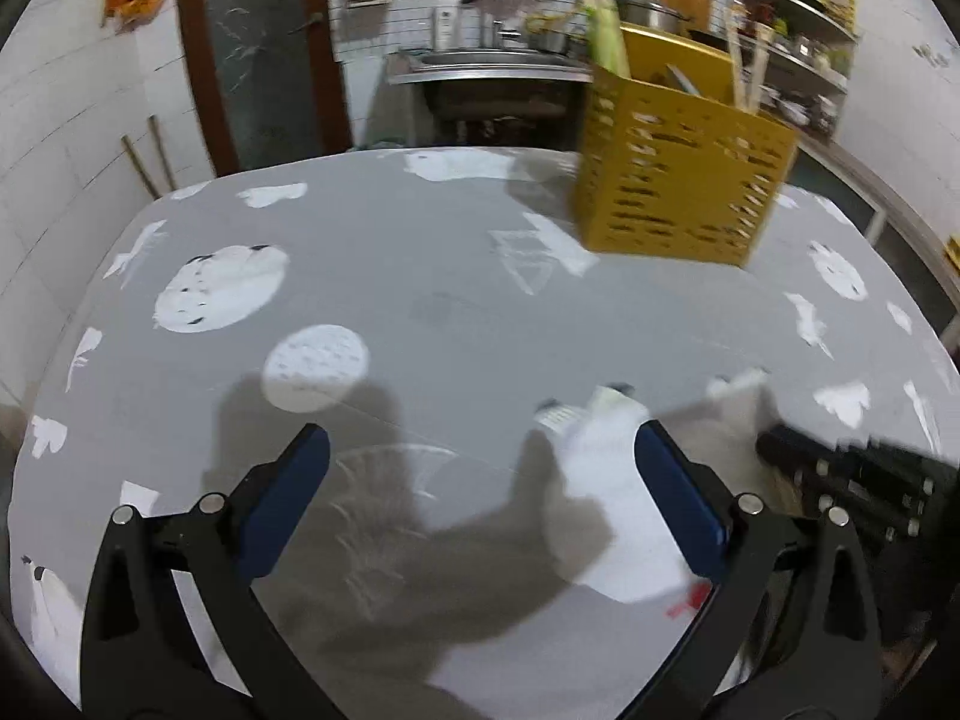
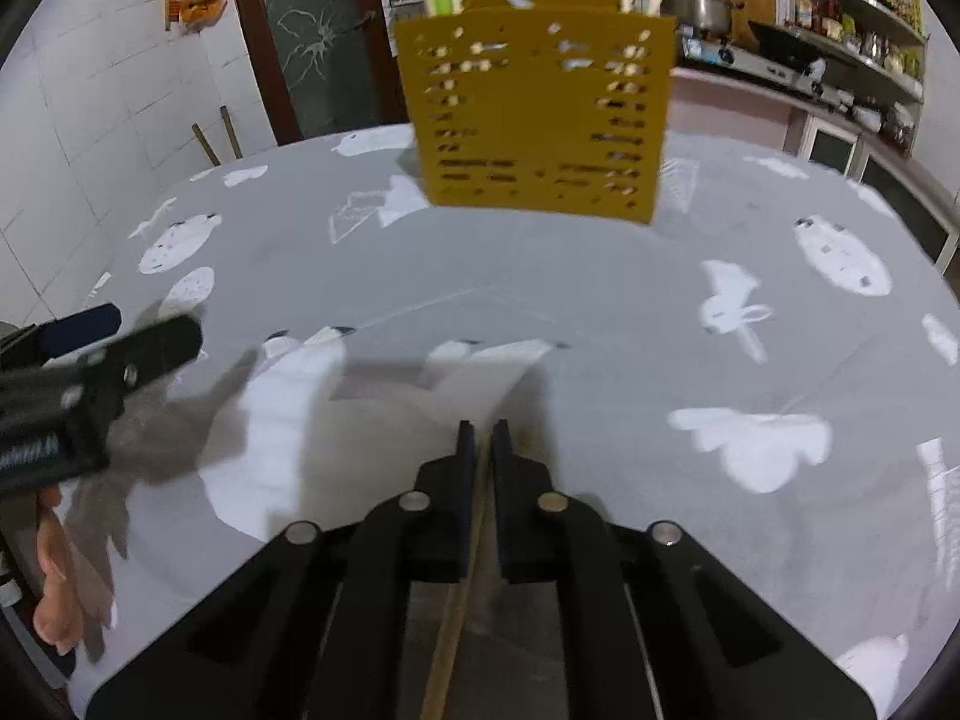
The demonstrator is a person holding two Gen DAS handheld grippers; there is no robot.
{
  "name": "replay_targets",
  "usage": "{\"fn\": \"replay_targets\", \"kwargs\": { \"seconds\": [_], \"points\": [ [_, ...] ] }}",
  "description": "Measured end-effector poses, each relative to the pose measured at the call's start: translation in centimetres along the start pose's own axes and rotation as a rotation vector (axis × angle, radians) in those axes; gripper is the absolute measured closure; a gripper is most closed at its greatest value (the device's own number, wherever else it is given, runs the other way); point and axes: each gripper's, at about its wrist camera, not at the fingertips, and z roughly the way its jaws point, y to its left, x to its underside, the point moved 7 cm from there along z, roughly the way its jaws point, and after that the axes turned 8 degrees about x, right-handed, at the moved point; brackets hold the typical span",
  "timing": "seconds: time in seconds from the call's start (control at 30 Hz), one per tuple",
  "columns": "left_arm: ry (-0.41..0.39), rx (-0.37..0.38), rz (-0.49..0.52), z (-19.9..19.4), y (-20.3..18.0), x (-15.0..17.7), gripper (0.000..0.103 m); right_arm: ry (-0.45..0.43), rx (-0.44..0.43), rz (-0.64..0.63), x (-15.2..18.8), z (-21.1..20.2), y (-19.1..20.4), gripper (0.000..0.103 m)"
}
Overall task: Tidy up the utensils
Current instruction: 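Move the right tool back toward the remaining chopsticks on the table, then close the right tool on a wooden chopstick while the left tool closes on a metal spoon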
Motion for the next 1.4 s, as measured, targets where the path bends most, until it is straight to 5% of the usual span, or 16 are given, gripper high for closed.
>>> {"fn": "replay_targets", "kwargs": {
  "seconds": [0.27, 0.47, 1.0, 1.4],
  "points": [
    [0.073, 0.113, 0.120, -0.1, -6.6, 3.0, 0.005, -0.004, 0.102, 0.057, 0.1, -1.2, -7.8, 0.098],
    [0.100, 0.114, 0.200, -0.5, -9.0, 4.8, 0.005, 0.004, 0.118, 0.091, 1.2, -1.7, -10.9, 0.098],
    [0.170, 0.053, 0.321, 0.5, -9.4, 7.0, 0.005, 0.004, 0.104, 0.125, 1.9, -1.6, -11.5, 0.097],
    [0.227, 0.048, 0.307, 0.9, -8.8, 7.0, 0.021, 0.006, 0.086, 0.144, 2.1, -1.4, -11.7, 0.097]
  ]
}}
